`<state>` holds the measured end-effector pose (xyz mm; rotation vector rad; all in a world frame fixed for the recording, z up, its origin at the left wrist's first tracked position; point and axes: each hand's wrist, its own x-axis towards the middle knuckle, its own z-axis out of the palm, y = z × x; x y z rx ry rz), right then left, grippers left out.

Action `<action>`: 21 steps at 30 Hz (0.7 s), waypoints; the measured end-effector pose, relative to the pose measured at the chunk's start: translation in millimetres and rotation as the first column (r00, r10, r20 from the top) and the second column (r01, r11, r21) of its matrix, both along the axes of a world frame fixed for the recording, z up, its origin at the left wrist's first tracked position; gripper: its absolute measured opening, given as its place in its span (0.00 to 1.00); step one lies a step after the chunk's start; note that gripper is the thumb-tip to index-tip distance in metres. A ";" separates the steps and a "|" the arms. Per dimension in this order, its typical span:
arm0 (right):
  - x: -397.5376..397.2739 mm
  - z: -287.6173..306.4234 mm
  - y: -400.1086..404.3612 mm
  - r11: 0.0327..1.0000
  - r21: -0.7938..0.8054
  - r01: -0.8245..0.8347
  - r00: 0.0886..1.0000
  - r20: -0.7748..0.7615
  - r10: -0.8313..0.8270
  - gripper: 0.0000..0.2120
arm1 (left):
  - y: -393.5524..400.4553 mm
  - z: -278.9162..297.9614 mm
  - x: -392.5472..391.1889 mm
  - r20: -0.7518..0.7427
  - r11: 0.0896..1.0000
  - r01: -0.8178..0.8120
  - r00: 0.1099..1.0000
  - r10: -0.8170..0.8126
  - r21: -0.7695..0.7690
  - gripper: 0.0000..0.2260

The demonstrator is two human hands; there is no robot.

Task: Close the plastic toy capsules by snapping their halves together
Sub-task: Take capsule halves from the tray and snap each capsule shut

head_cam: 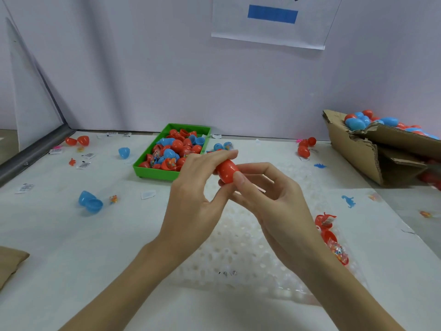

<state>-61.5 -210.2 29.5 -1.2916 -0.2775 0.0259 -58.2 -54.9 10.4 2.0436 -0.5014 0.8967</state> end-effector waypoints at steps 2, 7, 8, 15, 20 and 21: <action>-1.6 1.3 0.9 0.998 0.050 -0.038 0.999 -0.019 0.039 0.12 | 2.6 1.0 2.0 -0.018 0.999 0.039 0.999 -0.039 -0.020 0.20; 0.3 5.8 -2.8 0.962 0.196 -0.191 0.971 -0.104 0.214 0.16 | 2.8 1.5 3.2 -0.024 0.987 0.153 0.988 -0.154 -0.040 0.21; 1.5 6.8 -5.1 0.949 0.225 -0.220 0.960 -0.123 0.252 0.17 | 4.3 1.5 3.7 -0.007 0.988 0.152 0.988 -0.152 -0.010 0.22; 5.5 7.1 -12.7 0.912 0.222 -0.345 0.901 -0.193 0.388 0.15 | 10.6 0.1 4.6 0.012 0.979 0.190 0.981 -0.191 0.079 0.16; 3.9 8.1 -14.2 0.933 0.185 -0.309 0.920 -0.189 0.343 0.17 | 12.9 5.2 5.2 -0.011 0.971 0.225 0.974 -0.225 0.079 0.14; 3.3 7.9 -13.2 0.934 0.191 -0.303 0.922 -0.190 0.338 0.17 | 13.4 5.1 4.9 -0.008 0.972 0.214 0.977 -0.214 0.100 0.14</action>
